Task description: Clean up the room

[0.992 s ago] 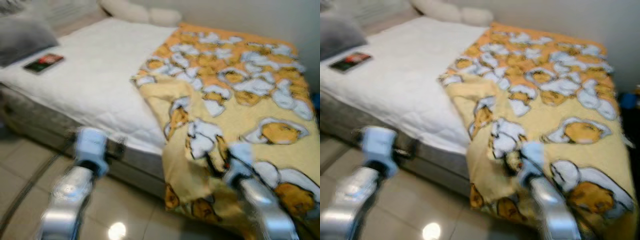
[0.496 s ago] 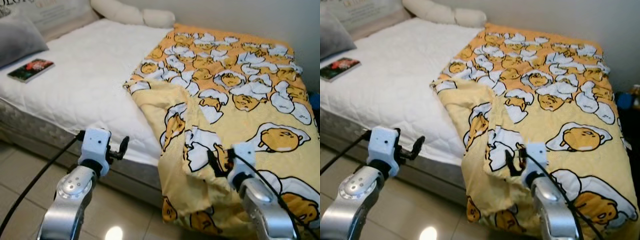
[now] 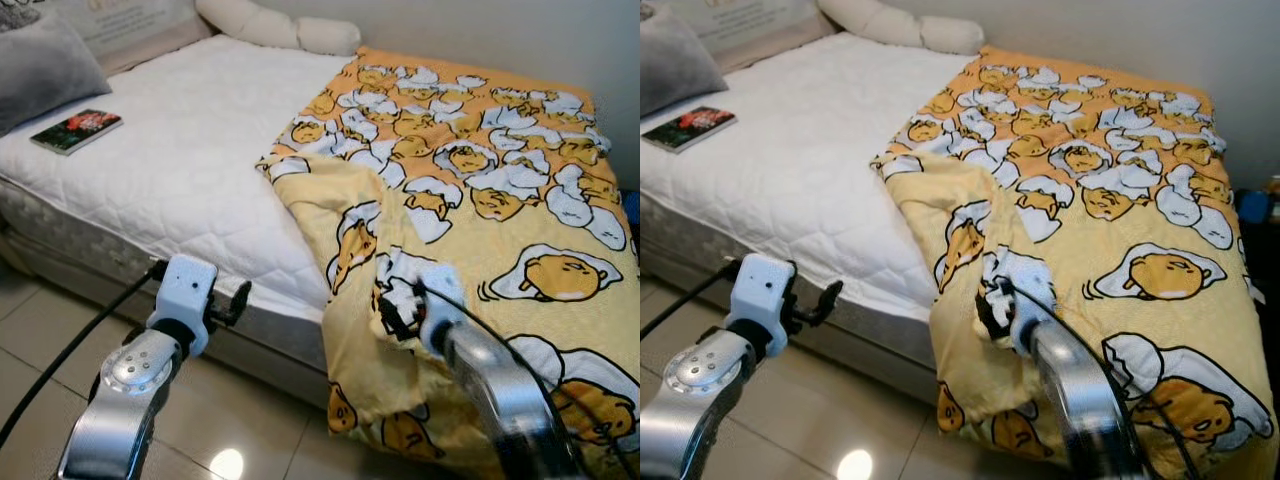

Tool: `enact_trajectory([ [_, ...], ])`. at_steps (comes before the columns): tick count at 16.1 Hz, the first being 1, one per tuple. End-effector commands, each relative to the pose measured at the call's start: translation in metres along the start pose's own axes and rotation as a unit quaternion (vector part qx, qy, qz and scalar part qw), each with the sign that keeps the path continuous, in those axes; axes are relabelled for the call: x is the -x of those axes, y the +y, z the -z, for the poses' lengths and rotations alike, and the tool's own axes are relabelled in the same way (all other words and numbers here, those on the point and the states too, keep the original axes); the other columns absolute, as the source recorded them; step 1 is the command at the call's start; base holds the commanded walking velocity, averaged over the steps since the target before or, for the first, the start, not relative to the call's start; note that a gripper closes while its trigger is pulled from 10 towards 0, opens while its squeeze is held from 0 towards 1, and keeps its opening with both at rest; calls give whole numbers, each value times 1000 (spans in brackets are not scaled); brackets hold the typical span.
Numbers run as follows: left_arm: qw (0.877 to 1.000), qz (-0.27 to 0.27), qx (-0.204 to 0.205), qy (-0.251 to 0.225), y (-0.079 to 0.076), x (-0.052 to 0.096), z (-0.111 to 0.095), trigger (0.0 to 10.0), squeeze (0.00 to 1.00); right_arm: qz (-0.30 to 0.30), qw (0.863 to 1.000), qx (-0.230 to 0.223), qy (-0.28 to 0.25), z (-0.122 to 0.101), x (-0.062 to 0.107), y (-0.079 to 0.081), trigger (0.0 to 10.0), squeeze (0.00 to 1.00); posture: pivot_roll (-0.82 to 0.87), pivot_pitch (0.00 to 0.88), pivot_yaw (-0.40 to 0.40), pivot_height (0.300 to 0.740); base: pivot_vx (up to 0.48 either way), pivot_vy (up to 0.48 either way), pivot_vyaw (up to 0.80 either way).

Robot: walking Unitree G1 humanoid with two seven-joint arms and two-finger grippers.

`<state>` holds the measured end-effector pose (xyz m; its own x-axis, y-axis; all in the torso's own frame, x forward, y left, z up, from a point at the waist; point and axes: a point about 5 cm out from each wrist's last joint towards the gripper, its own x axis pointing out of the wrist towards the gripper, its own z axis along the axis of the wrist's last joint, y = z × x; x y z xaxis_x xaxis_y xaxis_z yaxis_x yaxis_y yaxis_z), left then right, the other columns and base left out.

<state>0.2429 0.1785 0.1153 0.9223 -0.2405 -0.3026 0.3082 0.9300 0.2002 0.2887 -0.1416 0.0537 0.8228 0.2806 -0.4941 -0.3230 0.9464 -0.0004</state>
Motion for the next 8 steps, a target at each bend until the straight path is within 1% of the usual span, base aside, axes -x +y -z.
enact_trajectory([
  [1,1000,20,-6,-1,-4,1,-4,10000,0,0,1000,7,15,3,-3,-3,10000,1000,-101,0,-48,740,0,0,0],
  [2,999,38,-21,2,-7,3,-6,10000,0,-3,1000,8,17,0,-10,-4,10000,1000,-95,0,-50,740,0,0,0],
  [5,998,58,-18,3,-9,7,-11,10000,0,-14,999,14,28,-3,-24,-3,10000,1000,-96,0,-41,740,0,0,0],
  [6,997,77,-20,10,-11,8,-13,10000,0,-21,999,17,37,-5,-31,-2,10000,1000,-92,0,-45,740,0,0,0],
  [8,994,107,-25,18,-13,8,-15,10000,0,-29,998,27,54,-7,-37,0,10000,1000,-84,0,-59,740,0,0,0],
])
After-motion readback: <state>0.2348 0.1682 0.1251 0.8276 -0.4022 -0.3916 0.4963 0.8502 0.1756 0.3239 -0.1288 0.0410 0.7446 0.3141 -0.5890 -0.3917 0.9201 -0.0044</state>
